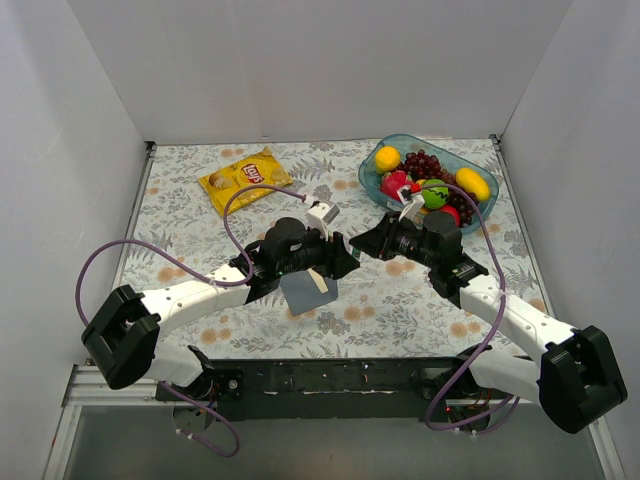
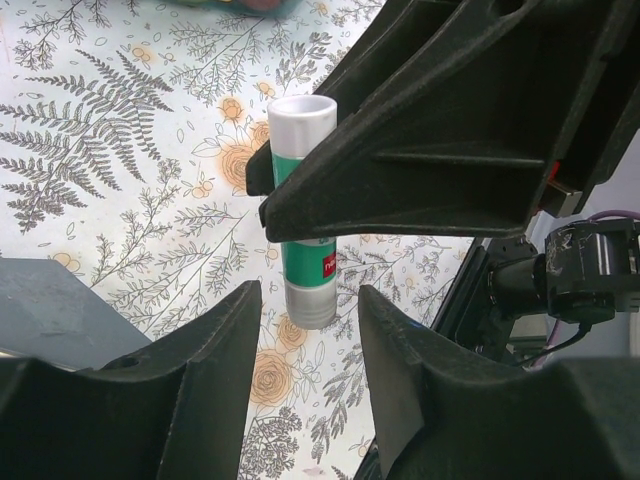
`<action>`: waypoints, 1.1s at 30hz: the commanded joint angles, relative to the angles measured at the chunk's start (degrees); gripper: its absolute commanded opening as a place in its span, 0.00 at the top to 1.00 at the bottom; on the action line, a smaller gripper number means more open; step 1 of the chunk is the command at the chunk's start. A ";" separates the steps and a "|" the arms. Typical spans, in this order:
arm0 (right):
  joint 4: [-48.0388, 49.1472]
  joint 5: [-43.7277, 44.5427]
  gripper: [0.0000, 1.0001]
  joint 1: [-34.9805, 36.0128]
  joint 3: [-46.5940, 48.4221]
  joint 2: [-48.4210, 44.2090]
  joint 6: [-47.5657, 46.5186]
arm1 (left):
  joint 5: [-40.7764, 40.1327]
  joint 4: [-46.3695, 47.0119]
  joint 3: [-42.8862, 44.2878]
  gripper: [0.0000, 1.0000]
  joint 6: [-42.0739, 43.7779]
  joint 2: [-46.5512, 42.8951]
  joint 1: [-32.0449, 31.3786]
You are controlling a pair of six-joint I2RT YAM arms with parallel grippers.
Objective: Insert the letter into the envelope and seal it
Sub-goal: Open the solid glue cap from the solid glue.
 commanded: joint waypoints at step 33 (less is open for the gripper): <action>4.03 -1.68 0.99 -0.16 0.61 -0.36 0.78 | 1.19 0.42 2.70 1.00 0.23 2.25 -0.22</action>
